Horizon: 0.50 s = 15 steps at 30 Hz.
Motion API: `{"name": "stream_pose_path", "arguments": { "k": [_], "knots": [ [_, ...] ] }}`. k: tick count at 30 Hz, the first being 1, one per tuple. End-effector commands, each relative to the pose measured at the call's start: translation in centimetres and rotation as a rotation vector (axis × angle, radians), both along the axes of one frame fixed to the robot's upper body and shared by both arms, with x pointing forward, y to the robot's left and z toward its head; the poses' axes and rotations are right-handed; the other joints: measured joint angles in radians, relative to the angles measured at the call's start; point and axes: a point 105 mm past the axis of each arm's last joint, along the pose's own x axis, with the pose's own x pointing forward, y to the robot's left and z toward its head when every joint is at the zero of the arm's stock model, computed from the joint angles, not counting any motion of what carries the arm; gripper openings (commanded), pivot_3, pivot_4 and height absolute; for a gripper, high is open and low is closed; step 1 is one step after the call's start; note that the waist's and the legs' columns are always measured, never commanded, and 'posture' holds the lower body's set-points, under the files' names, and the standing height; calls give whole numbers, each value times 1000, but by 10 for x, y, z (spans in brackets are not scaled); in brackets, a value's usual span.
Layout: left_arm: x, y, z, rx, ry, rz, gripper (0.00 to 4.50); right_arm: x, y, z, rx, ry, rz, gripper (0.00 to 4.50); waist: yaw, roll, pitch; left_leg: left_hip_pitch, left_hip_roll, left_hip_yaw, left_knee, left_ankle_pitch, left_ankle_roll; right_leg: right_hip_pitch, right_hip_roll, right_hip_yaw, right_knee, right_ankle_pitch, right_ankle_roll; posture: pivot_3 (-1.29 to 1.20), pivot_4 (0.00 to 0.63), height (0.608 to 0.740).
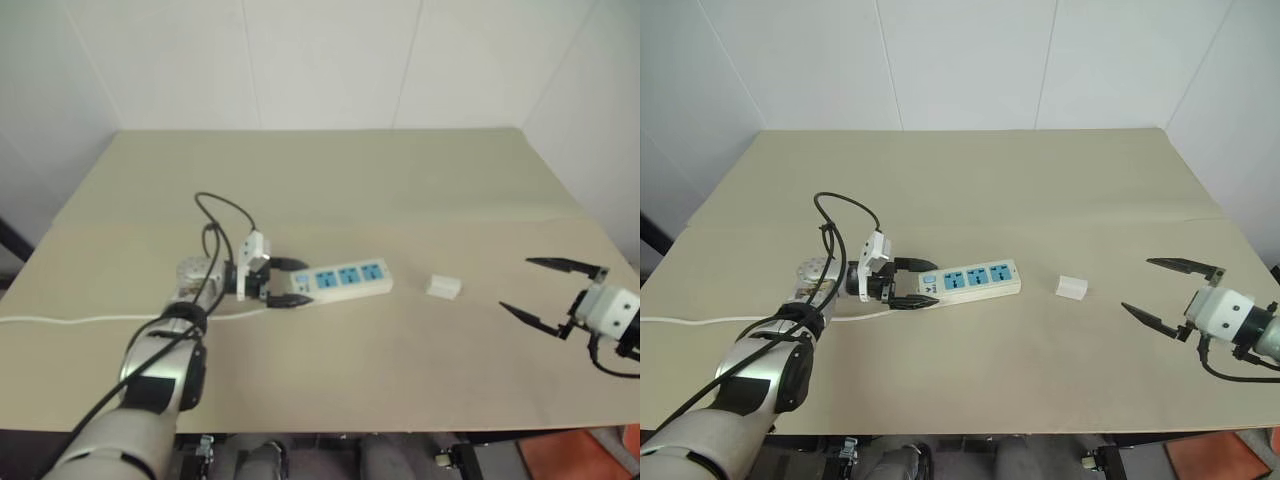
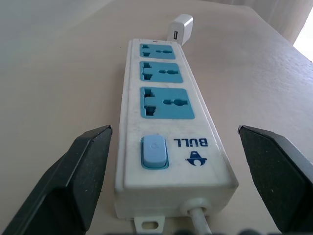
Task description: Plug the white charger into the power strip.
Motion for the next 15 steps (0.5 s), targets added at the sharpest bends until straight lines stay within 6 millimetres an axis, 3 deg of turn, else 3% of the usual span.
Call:
{"name": "stream_pose_path", "arguments": {
  "k": [1,15],
  "knots": [
    [3,-4,4,14,-45,2,4485,-7,3,3,-7,-7,30,4500,-1,0,0,0,0,0,0,0,0,0,0,0,0,0,0,0,150,740],
    [5,-15,-20,63,-58,76,4485,-4,10,11,-39,-36,60,4500,1,0,0,0,-1,0,0,0,0,0,-2,0,-1,0,0,0,150,740]
  ]
}}
